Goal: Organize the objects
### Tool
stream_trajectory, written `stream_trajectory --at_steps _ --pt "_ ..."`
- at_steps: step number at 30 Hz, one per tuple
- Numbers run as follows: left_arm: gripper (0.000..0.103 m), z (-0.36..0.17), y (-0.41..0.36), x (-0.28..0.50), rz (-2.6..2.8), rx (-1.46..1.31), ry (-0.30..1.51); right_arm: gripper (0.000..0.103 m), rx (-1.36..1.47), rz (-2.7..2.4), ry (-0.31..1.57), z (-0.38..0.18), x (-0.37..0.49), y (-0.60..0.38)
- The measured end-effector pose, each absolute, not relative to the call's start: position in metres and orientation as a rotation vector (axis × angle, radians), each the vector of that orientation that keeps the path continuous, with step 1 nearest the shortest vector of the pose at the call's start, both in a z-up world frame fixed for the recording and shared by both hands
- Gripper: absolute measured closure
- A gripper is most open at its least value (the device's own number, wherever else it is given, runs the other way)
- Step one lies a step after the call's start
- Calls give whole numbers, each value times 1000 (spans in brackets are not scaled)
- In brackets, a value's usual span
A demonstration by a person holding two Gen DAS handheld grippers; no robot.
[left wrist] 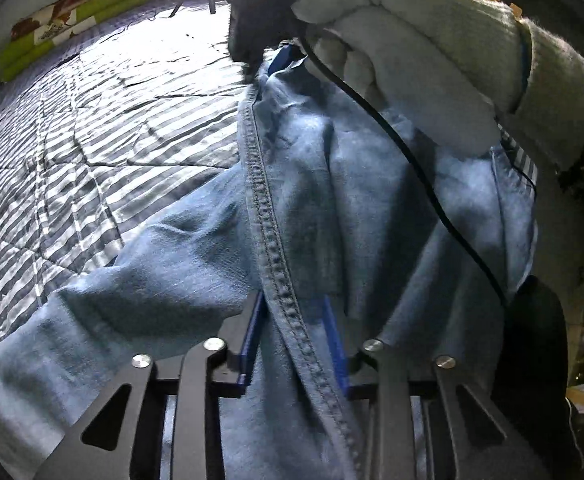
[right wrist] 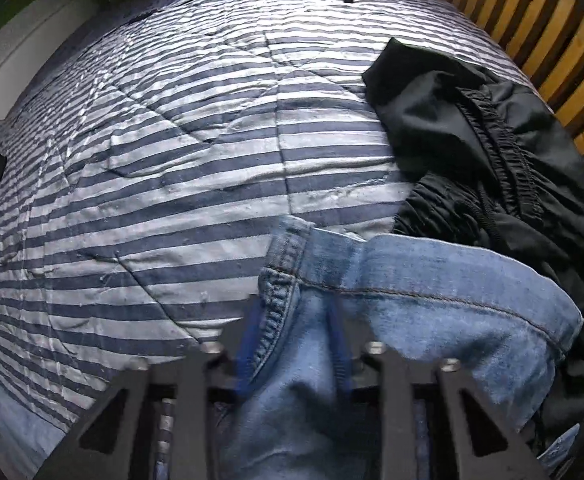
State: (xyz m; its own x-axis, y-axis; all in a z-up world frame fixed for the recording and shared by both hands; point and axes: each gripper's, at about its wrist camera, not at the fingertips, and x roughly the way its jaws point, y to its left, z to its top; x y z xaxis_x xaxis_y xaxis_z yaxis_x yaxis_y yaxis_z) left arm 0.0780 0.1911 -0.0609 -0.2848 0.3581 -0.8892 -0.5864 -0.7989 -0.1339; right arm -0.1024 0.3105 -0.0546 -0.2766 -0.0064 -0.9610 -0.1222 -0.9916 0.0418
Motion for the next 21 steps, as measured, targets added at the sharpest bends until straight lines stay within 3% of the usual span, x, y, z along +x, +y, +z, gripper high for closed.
stream_trajectory --at_steps 3,7,12,17,21 --pt "80 -57 188 80 2116 -1379 279 97 -1827 2456 255 -51 -93 323" --pt "84 -48 180 88 2127 -1360 275 98 -1731 2527 334 -27 -68 341" --pt "96 -34 177 105 2140 -1318 308 99 -1525 2640 432 34 -17 377" --pt "99 -19 182 129 2130 -1264 355 99 -1329 2695 500 82 62 410" --pt "100 -5 190 156 2126 -1201 438 99 -1246 2682 584 90 129 440"
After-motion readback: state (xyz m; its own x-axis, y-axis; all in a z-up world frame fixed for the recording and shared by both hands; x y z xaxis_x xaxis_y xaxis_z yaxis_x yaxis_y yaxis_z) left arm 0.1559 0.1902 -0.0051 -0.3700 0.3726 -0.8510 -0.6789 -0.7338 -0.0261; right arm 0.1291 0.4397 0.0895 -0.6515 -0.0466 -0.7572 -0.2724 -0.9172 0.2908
